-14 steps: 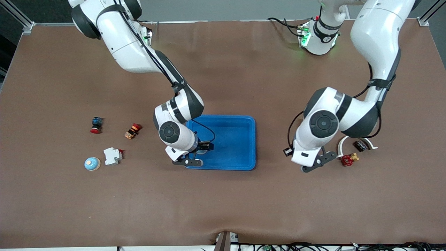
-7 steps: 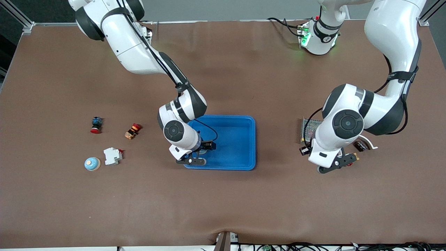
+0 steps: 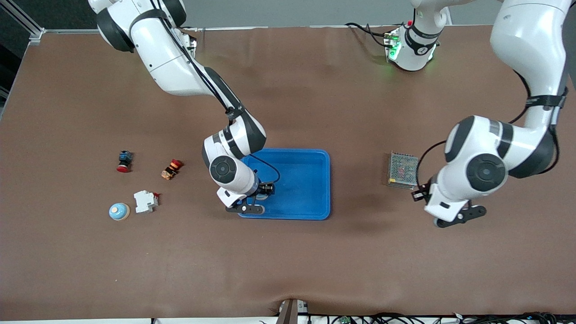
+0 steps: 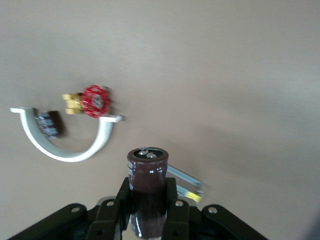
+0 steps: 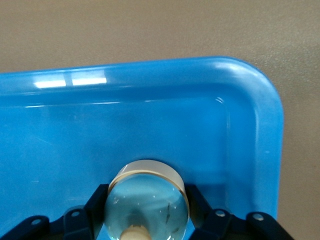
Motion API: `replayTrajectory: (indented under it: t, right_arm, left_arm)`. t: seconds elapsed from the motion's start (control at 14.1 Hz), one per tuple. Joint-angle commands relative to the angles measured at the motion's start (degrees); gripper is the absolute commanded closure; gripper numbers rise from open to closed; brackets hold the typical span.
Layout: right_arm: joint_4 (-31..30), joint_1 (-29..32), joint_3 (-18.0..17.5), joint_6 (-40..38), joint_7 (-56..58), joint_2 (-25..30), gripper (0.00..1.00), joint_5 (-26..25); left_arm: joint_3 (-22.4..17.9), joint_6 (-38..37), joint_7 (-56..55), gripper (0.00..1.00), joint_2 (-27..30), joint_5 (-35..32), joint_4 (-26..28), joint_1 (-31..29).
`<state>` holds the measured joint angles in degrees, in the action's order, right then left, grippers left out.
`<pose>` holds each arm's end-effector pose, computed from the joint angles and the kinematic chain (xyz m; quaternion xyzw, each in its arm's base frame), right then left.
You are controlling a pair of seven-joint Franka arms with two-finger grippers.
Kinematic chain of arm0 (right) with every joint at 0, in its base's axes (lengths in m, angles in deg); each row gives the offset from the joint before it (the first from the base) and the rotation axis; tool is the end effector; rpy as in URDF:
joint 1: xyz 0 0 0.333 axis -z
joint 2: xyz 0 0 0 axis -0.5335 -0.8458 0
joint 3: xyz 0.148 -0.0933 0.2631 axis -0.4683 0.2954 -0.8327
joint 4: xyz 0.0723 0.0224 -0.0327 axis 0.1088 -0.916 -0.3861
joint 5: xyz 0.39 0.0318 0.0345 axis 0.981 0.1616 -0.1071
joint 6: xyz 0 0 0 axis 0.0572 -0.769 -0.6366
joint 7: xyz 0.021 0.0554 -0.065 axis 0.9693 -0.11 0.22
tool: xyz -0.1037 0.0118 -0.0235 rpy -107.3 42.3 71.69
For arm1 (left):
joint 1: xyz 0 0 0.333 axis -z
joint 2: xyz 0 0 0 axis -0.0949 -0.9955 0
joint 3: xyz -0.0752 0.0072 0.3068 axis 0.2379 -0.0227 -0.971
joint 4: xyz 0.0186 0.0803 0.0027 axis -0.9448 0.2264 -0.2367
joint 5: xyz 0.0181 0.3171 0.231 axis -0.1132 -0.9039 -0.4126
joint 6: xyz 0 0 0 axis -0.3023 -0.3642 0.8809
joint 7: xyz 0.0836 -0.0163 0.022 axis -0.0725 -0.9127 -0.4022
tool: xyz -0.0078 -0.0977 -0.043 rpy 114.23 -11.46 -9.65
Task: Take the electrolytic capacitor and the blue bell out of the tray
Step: 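Grasp the second bell with the right gripper while the left gripper carries the capacitor, then place the capacitor beside the pipe while the right gripper carries the bell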
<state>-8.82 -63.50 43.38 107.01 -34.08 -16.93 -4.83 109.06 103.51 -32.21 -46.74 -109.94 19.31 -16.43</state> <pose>0.6188 0.3911 0.1781 -0.9955 0.0404 0.0356 0.0780 0.6720 -0.1113 0.3469 -0.9875 -0.1300 0.0550 0.0696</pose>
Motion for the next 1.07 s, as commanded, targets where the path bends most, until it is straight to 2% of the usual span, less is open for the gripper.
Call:
replayTrajectory:
  t: [0.0, 0.21, 0.43, 0.71, 1.0]
  right_arm:
    - [0.10, -0.38, 0.04, 0.54, -0.57, -0.51, 0.56, -0.18]
    - [0.19, -0.46, 0.04, 0.10, -0.30, -0.33, 0.58, -0.97]
    - [0.28, -0.38, 0.13, -1.91, 0.05, 1.16, 0.58, -1.14]
    - [0.72, 0.59, 0.30, -9.02, 2.23, 5.28, 0.61, -1.41]
    - [0.81, 3.48, 0.30, -16.93, 7.94, 10.47, 0.61, -1.41]
  left_arm:
    - [0.74, 0.29, 6.54, 1.00, 2.68, 0.12, 4.34, -5.88]
    - [0.74, 3.45, 11.13, 1.00, 3.12, -0.41, 8.81, -11.07]
    - [0.66, 7.84, 11.75, 1.00, 6.80, -0.58, 16.89, -13.45]
    - [0.66, 17.59, 11.93, 1.00, 10.24, -0.67, 28.84, -18.28]
    - [0.66, 19.45, 11.93, 1.00, 14.10, -1.20, 36.76, -19.87]
